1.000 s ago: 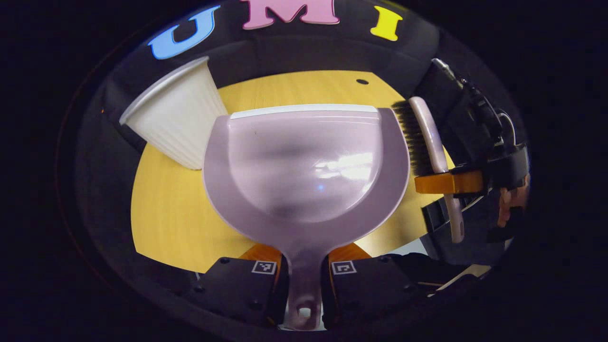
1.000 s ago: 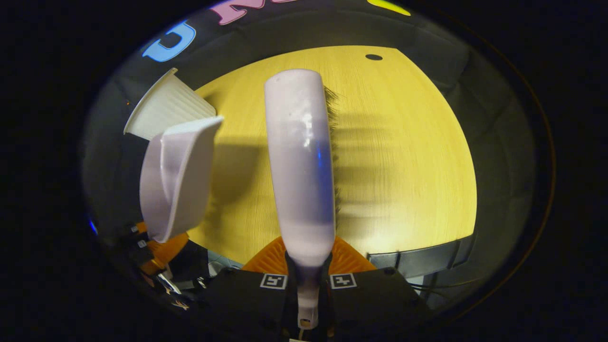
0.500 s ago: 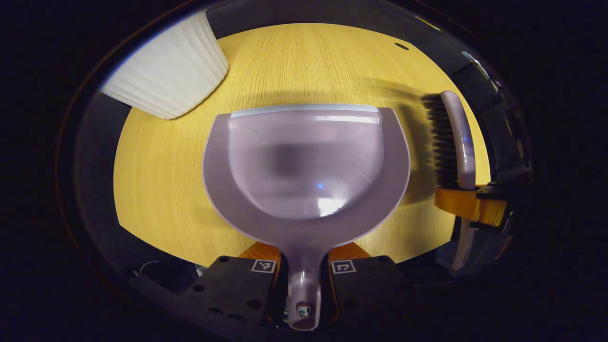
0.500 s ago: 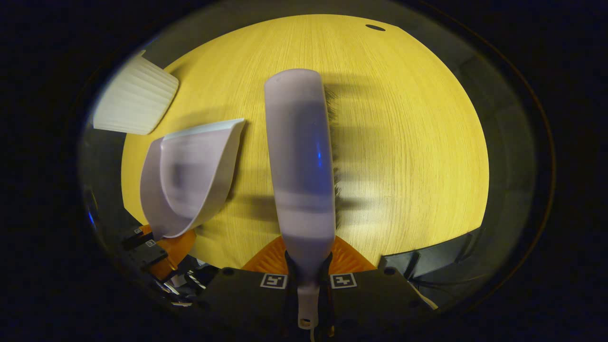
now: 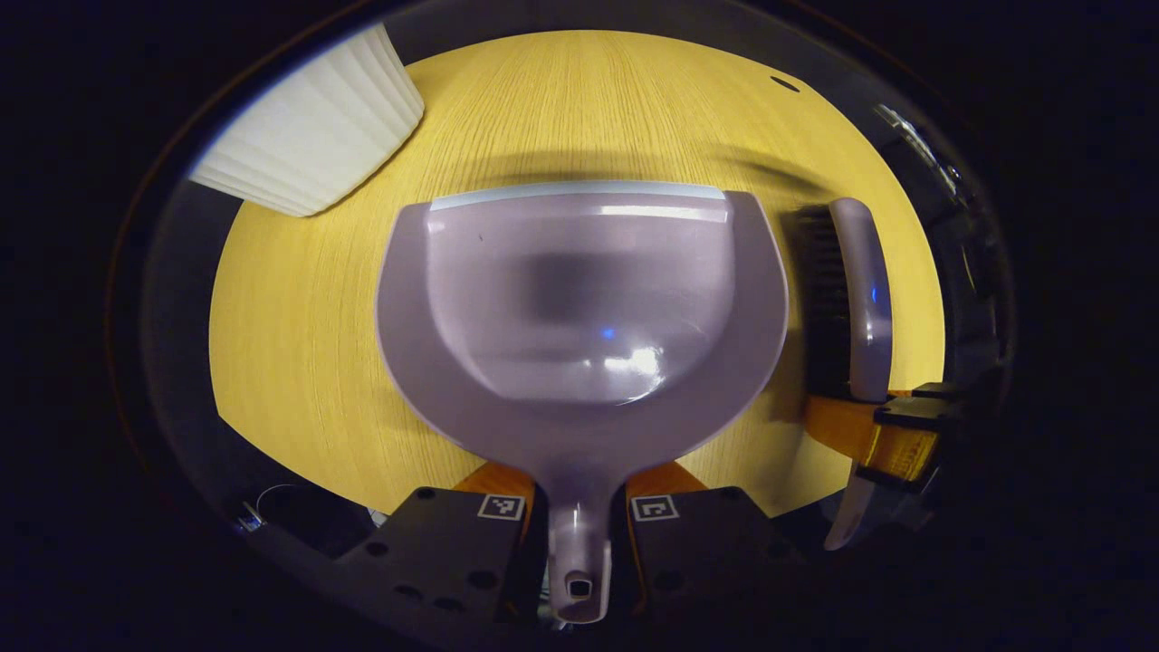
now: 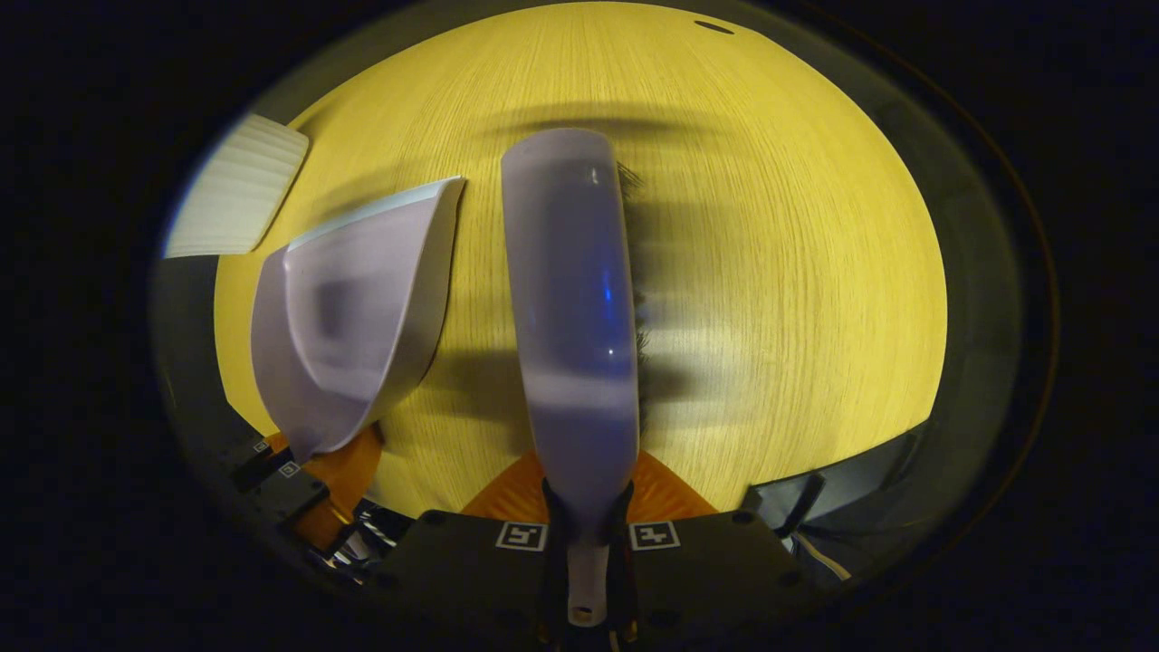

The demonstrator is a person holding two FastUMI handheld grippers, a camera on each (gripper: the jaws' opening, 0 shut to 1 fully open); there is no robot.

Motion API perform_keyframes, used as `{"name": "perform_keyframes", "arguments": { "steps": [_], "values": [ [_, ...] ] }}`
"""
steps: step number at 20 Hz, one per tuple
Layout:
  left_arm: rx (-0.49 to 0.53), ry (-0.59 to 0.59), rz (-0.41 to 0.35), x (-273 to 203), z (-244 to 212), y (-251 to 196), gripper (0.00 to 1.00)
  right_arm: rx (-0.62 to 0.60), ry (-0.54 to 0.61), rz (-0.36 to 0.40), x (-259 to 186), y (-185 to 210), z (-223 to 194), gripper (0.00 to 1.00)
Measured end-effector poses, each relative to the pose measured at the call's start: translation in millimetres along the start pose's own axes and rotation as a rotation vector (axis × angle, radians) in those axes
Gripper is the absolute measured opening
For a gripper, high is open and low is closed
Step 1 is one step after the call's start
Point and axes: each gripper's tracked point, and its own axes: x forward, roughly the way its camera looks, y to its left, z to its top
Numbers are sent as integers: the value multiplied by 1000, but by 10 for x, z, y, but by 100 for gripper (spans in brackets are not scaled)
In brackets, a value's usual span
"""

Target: Pick up the small broom and dustpan from the desktop, sweep the trash into the dustpan with the broom, and then empty the trash into the garbage bin.

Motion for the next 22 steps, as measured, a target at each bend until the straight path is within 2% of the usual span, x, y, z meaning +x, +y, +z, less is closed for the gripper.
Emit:
{"name": "perform_keyframes", "arguments": {
  "steps": [4, 5, 6, 9, 10, 11, 12, 13, 15, 18, 22],
  "values": [
    [43, 29, 5, -14, -9, 12, 28, 6, 3, -5, -29, 2, -6, 23],
    [53, 33, 4, -16, -12, 15, 28, 5, 7, 0, -59, 32, -14, 20],
    [60, 32, 3, -15, -14, 14, 27, 3, 7, 10, -96, 59, -2, 29],
    [66, 38, 20, -20, -7, 17, 30, 6, -5, 7, -143, 37, 23, 32],
    [71, 43, 38, 5, -38, 21, 39, 14, -4, 20, -173, 52, 16, 29],
    [82, 57, 45, 24, -68, 25, 48, 35, -4, 35, -199, 77, 19, 38],
    [85, 89, 32, 39, -138, 4, 61, 50, -13, 53, -247, 116, 42, 42],
    [81, 122, 4, 79, -198, -24, 80, 46, -24, 62, -293, 127, 55, 60],
    [56, 131, -17, 125, -232, -22, 83, 33, -50, 52, -373, 85, 104, 100],
    [60, 131, -35, 77, -315, -49, 83, 25, -97, 36, -471, 27, 163, 99],
    [110, 77, -18, -86, -399, 4, 83, -2, -176, 66, -717, 69, 238, 99]
  ]
}}
